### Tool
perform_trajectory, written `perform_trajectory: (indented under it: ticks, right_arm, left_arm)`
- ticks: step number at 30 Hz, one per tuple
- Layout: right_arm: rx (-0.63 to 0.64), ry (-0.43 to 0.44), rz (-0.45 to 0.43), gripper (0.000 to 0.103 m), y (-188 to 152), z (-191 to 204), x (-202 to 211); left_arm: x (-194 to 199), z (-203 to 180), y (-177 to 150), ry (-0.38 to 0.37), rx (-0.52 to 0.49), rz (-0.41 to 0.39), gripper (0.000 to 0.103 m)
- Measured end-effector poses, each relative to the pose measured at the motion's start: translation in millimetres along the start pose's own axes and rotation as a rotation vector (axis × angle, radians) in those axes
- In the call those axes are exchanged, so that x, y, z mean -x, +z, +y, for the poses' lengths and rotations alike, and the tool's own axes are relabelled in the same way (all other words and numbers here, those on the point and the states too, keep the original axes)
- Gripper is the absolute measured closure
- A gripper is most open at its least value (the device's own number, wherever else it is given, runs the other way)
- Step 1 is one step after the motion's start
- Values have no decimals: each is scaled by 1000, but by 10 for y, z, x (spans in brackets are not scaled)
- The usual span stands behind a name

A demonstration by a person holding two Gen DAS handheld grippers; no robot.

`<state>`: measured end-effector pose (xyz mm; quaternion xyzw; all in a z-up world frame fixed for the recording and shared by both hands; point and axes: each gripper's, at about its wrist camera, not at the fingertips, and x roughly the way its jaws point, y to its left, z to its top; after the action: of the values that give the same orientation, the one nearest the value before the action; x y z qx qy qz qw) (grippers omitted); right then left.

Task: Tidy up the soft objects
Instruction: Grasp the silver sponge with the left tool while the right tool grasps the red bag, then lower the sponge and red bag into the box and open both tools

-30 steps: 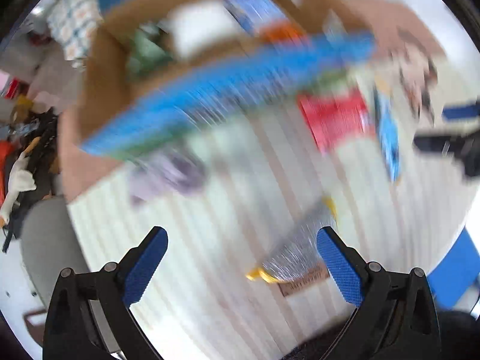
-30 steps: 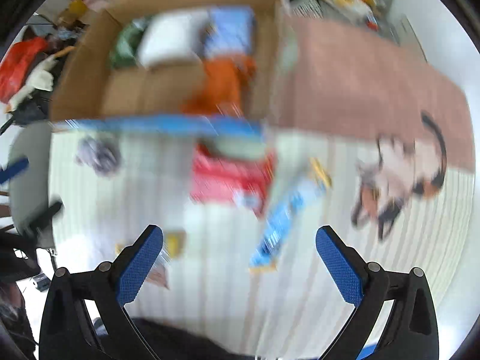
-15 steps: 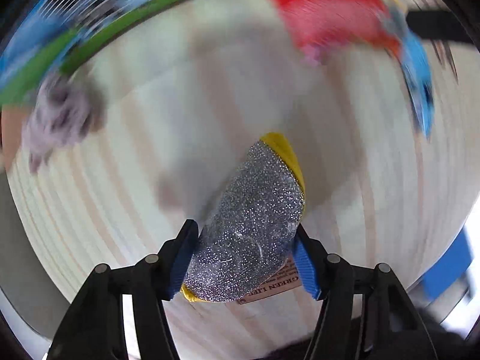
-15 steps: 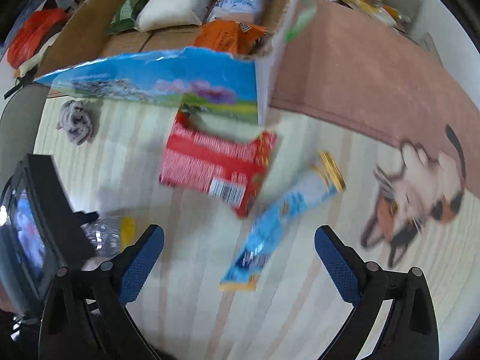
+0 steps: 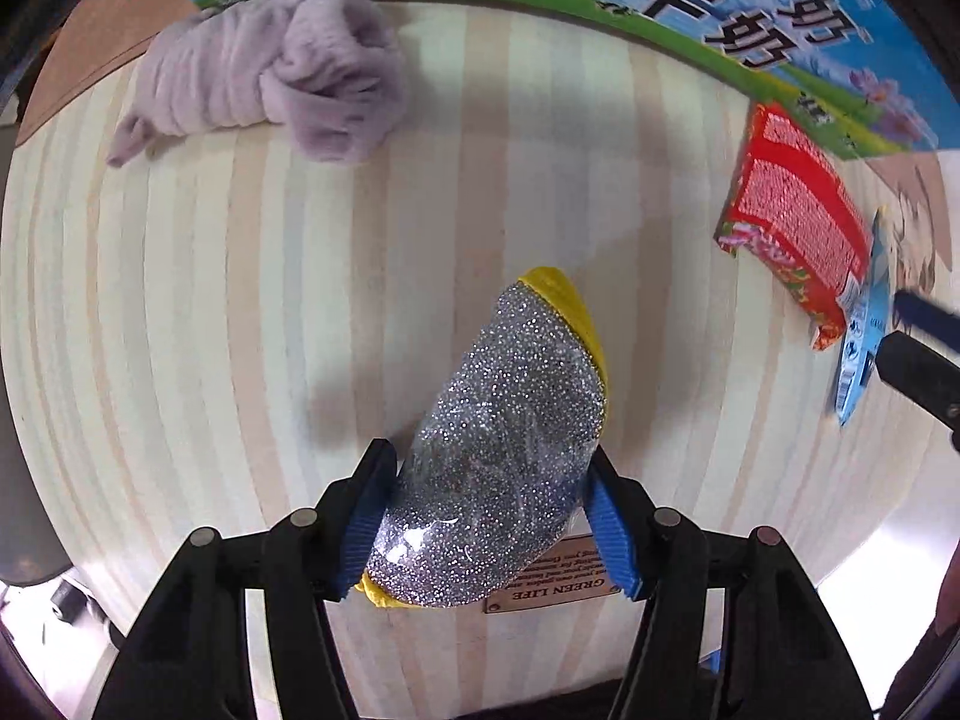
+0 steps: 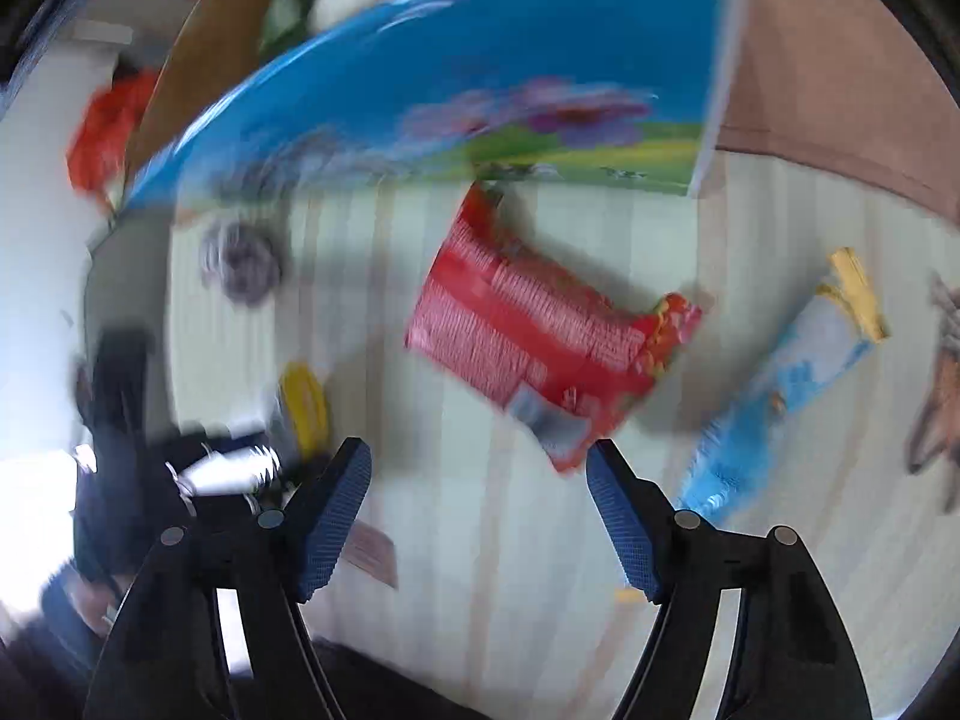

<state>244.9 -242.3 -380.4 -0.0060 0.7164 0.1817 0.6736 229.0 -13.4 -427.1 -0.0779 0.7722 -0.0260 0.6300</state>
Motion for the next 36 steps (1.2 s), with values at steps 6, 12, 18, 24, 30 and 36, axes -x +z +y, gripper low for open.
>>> perform_trajectory:
  ticks: [6,12,18,24,30,36]
  right_arm:
    - [271,-307,-22,21,256,307,-164]
    - [259,-309,60,30,353,300,-417]
    - [22,-103,258,47,19,-20,-430]
    - [-180,-50,120,39,127,-329,-104]
    - [-159,-96,181,39,201,-181,-274]
    - [-305,-72,184,52,102,-296,-197]
  left_arm:
    - [-30,56,-150,-36,17,-8,39]
    - [1,488,-158,-234,121,15,26]
    - [-24,649,-228,-280,161,42,26]
    - [-35,382,-242,-166,41,39,26]
    - [-105,85,-287,23,-84,51,41]
    - [-73,498,-284,-181,200,62,47]
